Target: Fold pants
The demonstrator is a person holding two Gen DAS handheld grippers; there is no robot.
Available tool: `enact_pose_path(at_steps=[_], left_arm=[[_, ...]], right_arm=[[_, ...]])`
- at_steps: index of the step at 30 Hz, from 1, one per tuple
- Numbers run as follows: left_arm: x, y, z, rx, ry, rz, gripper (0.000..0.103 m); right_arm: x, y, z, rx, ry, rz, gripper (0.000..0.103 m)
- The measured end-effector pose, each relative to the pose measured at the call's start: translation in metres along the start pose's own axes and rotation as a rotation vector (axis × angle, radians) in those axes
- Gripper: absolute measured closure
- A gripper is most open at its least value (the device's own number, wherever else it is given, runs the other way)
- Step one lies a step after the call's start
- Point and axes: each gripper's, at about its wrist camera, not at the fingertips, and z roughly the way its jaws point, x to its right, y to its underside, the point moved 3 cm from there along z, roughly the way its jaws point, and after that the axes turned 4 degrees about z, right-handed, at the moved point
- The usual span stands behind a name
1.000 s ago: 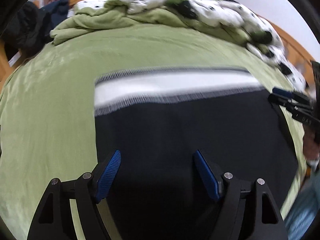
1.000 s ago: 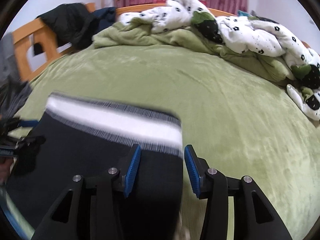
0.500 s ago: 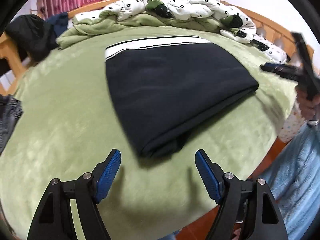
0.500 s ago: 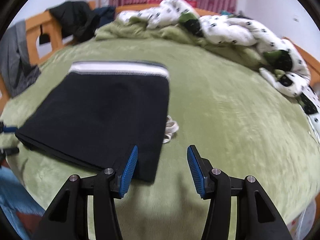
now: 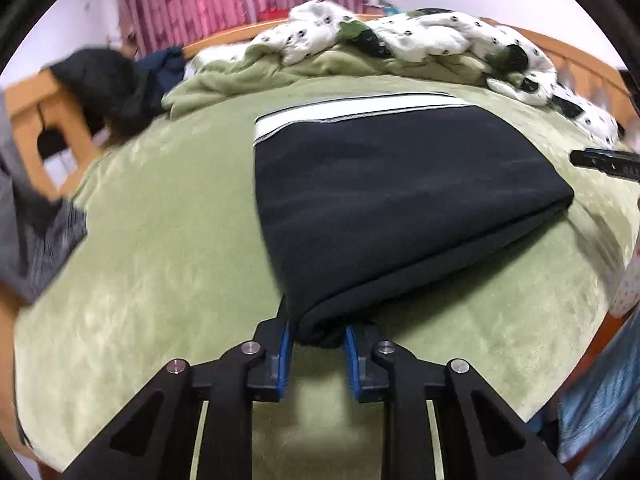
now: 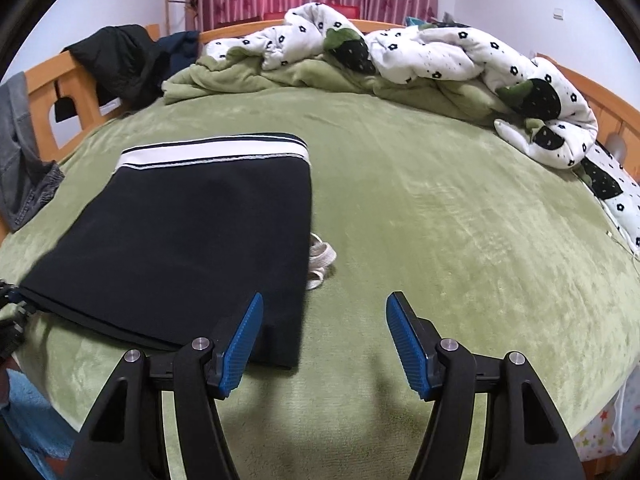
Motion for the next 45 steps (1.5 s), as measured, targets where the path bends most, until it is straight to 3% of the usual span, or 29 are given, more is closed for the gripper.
enact_pose_path(at_steps=[2, 4, 7, 10, 12, 13, 14, 18, 21, 23, 24, 25, 29, 31, 35, 38, 45], left_arm=[[0.001, 0.015, 0.017, -0.076, 0.017, -0.015, 0.083], [0.004, 0.018, 0.015, -0.064, 0.004, -0.003, 0.084], [-0.004, 0.024, 0.003, -0.087, 0.088, -0.084, 0.084], [-0.018, 0.025, -0.015, -0.064, 0.171, -0.175, 0.084], [-0.022, 0.023, -0.032, -0.004, 0.181, -0.213, 0.073], [-0.027, 0.017, -0.039, 0.042, 0.198, -0.233, 0.063], [-0.028, 0.01, -0.039, 0.062, 0.209, -0.238, 0.06], [-0.017, -0.035, -0.018, 0.054, 0.198, -0.159, 0.06], [0.0, -0.044, 0.008, -0.01, 0.129, -0.11, 0.06], [0.001, -0.036, 0.025, -0.059, 0.114, -0.12, 0.051], [0.001, -0.027, 0.028, -0.046, 0.108, -0.151, 0.051], [-0.001, -0.023, 0.026, -0.029, 0.112, -0.17, 0.048], [-0.013, -0.022, 0.019, -0.053, 0.172, -0.245, 0.047], [-0.02, -0.025, 0.018, -0.057, 0.197, -0.278, 0.047], [-0.027, -0.04, 0.026, -0.063, 0.219, -0.344, 0.047], [-0.028, -0.063, 0.034, -0.075, 0.174, -0.318, 0.047], [-0.03, -0.139, 0.024, 0.008, 0.151, -0.258, 0.047]], right_arm=[[0.0, 0.0, -0.003, 0.009, -0.011, 0.006, 0.04], [-0.002, 0.001, -0.005, 0.014, -0.018, -0.007, 0.04], [-0.007, 0.002, -0.004, 0.02, 0.012, -0.045, 0.04], [-0.01, 0.001, -0.008, 0.035, -0.003, -0.058, 0.04], [-0.015, 0.0, -0.013, 0.055, -0.035, -0.064, 0.04], [-0.017, -0.001, -0.015, 0.074, -0.032, -0.066, 0.04], [-0.02, -0.003, -0.018, 0.112, -0.022, -0.073, 0.04], [-0.038, -0.015, -0.015, 0.159, -0.075, -0.1, 0.04], [-0.049, -0.013, 0.006, 0.097, -0.092, -0.141, 0.04], [-0.051, 0.0, 0.029, 0.016, -0.019, -0.188, 0.04], [-0.05, 0.009, 0.042, -0.037, 0.012, -0.2, 0.041], [-0.047, 0.018, 0.05, -0.077, -0.006, -0.184, 0.041], [-0.041, 0.021, 0.043, -0.094, -0.031, -0.164, 0.04], [-0.039, 0.014, 0.035, -0.077, -0.038, -0.142, 0.04], [-0.039, -0.019, 0.021, 0.039, -0.059, -0.091, 0.038], [-0.043, -0.046, 0.029, 0.058, -0.052, -0.078, 0.038], [-0.064, -0.101, 0.045, 0.089, -0.034, -0.099, 0.038]])
